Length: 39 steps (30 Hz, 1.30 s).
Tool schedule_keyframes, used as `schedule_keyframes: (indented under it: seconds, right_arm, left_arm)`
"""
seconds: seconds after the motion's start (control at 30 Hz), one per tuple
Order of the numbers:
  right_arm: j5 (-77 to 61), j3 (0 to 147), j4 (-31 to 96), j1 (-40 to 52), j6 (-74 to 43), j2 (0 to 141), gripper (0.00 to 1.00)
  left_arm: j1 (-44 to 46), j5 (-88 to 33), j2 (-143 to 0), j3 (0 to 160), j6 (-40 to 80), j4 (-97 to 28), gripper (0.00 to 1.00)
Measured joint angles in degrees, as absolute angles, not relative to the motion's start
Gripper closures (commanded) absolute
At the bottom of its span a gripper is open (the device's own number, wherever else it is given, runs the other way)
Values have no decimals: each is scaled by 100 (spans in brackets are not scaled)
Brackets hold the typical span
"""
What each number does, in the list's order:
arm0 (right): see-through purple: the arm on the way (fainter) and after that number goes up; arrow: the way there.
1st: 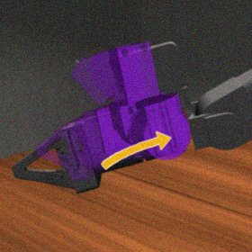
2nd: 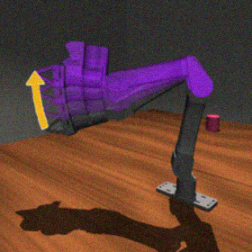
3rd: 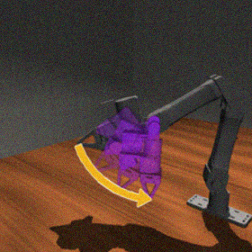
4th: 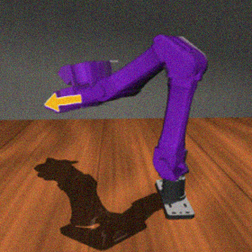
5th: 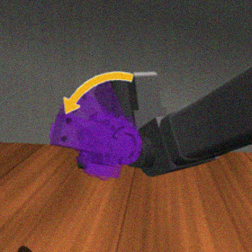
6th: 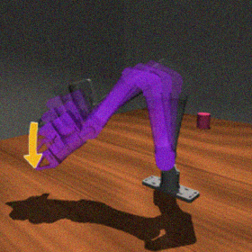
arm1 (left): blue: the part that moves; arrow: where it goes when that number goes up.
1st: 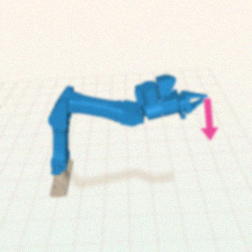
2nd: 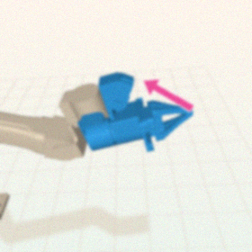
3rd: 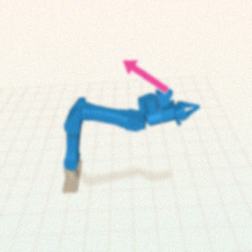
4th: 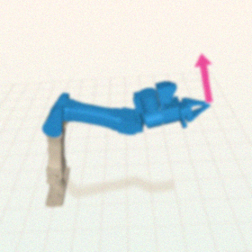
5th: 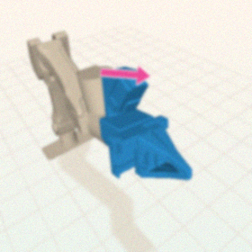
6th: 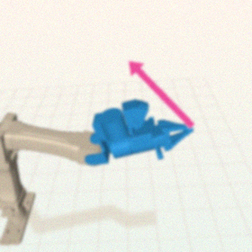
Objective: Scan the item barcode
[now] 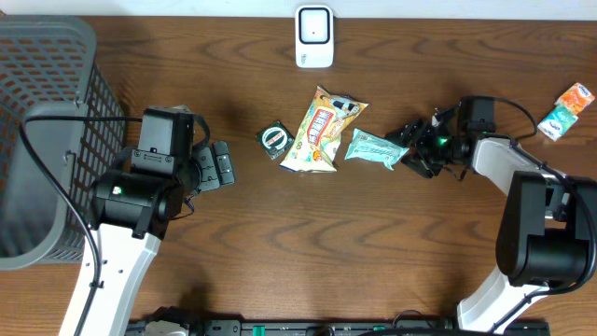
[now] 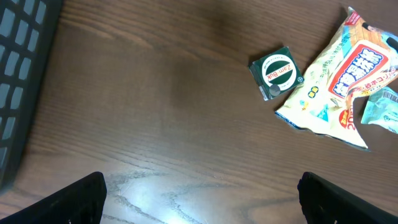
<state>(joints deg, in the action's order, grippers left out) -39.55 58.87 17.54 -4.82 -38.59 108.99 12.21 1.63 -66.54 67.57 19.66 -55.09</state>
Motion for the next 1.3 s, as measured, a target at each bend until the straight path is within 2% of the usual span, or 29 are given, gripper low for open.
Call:
schedule_keyframes:
  seconds: [0.13, 0.33, 0.4, 0.5, 0.73, 0.87, 0.97, 1.13, 1.3]
  right_arm:
    - [-4007, 5784, 1627, -388, -4016, 10851, 19]
    - [-4010, 5631, 1520, -250, -4115, 10774, 22]
    - [-3972, 5605, 1511, -202, -4156, 10761, 25]
    - [-3798, 5590, 1500, -156, -4226, 10742, 35]
    - [-3566, 5542, 1299, -156, -4305, 10739, 39]
    - [-3479, 5542, 1282, -137, -4322, 10739, 45]
    - [-3358, 5542, 1258, -30, -4316, 10739, 52]
    - [-3124, 5516, 1256, 93, -4324, 10742, 78]
    - [-3046, 5494, 1216, 108, -4322, 10744, 78]
  left_arm:
    - [1221, 163, -6654, 6757, 1966, -5507, 2]
    - [1221, 163, -6654, 6757, 1966, -5509, 2]
    - [1221, 163, -6654, 6757, 1966, -5509, 2]
    - [1221, 163, -6654, 6757, 1966, -5509, 2]
    - [1221, 163, -6654, 6757, 1966, -5509, 2]
    - [1221, 163, -6654, 6757, 1966, -5509, 2]
    - [1221, 163, -6654, 6757, 1966, -5509, 2]
    - [1221, 163, -6654, 6757, 1966, -5509, 2]
    - [1221, 163, -6654, 6757, 1966, -5509, 2]
